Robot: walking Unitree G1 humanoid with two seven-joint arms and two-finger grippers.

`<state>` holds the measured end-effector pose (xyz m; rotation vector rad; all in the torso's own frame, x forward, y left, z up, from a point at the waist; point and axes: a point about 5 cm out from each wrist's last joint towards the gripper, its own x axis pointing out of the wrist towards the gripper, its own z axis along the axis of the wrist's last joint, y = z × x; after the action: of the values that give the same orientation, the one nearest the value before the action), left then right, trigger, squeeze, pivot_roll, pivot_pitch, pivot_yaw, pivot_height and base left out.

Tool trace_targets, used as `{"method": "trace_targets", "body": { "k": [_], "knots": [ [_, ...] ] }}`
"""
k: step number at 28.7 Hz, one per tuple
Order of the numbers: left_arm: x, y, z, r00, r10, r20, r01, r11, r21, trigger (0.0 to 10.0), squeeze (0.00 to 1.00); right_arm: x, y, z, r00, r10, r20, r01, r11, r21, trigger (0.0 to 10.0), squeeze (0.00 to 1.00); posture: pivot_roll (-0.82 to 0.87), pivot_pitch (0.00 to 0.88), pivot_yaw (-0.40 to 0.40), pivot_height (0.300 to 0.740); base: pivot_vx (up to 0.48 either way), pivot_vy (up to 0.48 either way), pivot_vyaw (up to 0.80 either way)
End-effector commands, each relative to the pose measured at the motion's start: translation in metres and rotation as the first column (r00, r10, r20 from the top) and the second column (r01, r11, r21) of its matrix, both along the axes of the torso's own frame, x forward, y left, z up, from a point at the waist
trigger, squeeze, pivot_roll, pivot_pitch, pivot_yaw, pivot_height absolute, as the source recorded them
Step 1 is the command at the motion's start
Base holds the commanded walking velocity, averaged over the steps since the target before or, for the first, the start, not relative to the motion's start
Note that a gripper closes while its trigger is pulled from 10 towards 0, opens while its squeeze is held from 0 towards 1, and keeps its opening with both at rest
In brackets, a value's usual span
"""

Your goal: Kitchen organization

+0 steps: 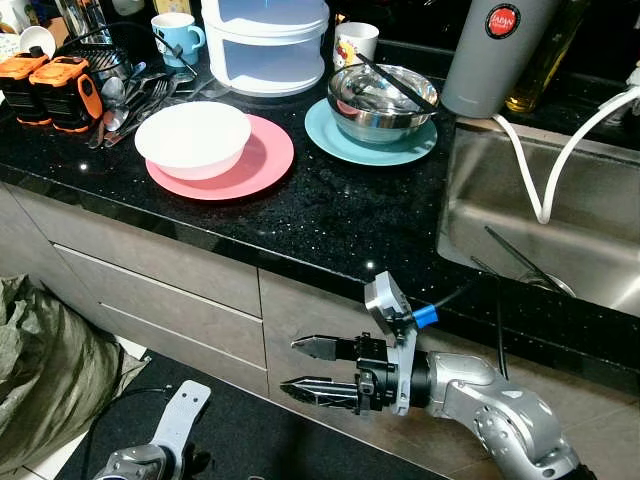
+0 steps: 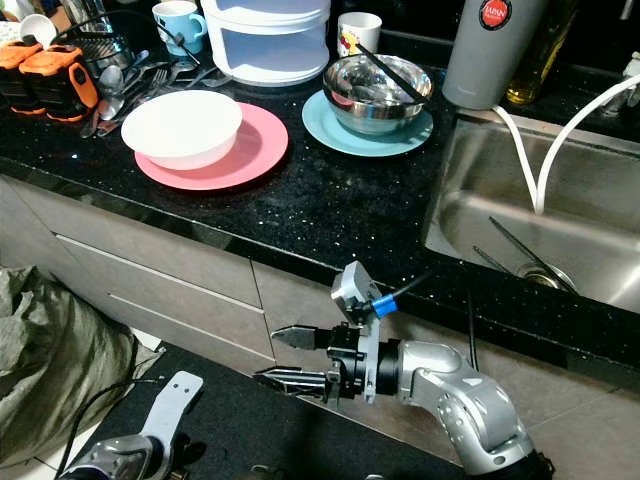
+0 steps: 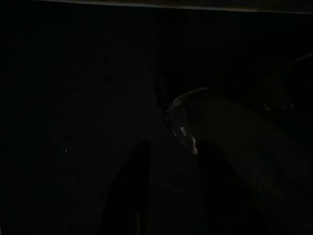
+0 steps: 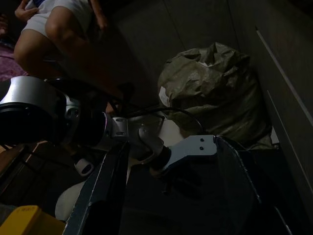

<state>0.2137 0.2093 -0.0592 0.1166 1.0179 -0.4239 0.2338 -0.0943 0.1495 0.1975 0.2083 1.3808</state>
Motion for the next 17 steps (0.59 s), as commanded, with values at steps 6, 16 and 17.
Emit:
{"method": "trace_targets", "body": {
  "k": [6,16,17],
  "knots": [
    [-0.0057,0.0012,-0.0032,1.0,-0.005,-0.03,0.006,1.0,0.009,10.0,0.0,-0.001,-0.0011,-0.004,0.999,0.005,-0.032,-0.005,1.0,-0.002,10.0,0.0,-0.03,0.167,-0.003,0.74,0.0,0.0,0.0],
    [-0.005,0.007,-0.0018,1.0,0.007,-0.025,-0.006,1.0,0.026,10.0,0.0,-0.0001,0.0074,-0.004,0.999,0.023,-0.031,-0.022,1.0,0.016,10.0,0.0,0.01,0.153,-0.002,0.74,0.0,0.0,0.0],
    [-0.0048,0.0073,-0.0017,1.0,0.01,-0.024,-0.01,1.0,0.027,10.0,0.0,-0.0004,0.007,-0.004,0.999,0.028,-0.035,-0.028,0.999,0.016,10.0,0.0,0.01,0.159,-0.01,0.74,0.0,0.0,0.0]
  ]
}}
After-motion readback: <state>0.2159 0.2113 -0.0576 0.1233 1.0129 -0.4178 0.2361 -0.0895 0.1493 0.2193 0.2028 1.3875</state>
